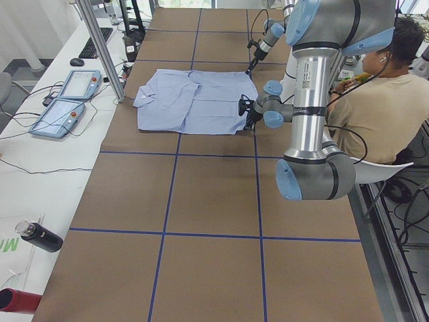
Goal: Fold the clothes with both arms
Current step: 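Grasp the near hem corners with both grippers and pull them toward the robot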
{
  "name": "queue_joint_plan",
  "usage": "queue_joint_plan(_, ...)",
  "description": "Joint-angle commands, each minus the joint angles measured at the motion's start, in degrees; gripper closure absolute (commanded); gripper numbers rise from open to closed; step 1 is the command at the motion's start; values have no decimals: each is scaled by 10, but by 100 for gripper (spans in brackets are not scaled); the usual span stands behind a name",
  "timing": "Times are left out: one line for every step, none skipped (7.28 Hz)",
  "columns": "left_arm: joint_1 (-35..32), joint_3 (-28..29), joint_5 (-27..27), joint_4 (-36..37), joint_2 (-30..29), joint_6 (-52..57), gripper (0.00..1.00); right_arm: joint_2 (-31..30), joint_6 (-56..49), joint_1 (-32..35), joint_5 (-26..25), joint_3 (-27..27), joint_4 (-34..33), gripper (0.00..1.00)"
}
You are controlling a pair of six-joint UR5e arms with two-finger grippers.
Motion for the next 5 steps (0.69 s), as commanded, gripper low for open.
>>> queue_joint_plan(-1, -24, -2, 2, 1, 0, 100, 0, 12, -2, -9, 16, 0, 100)
queue_joint_plan(-1, -59, -5, 3, 15, 1, 100, -6, 8, 3, -7, 66, -4, 100)
queue_joint_plan(-3, -134, -14, 27, 44, 5, 100, -13, 6, 4, 4, 162, -93, 100)
queue_joint_plan(-10, -234, -72, 107, 57, 6, 100, -7, 6, 3, 48, 290, -226, 100)
queue_joint_plan(-17, -319, -112, 179, 55, 6, 100, -1, 6, 2, 90, 374, -302, 100)
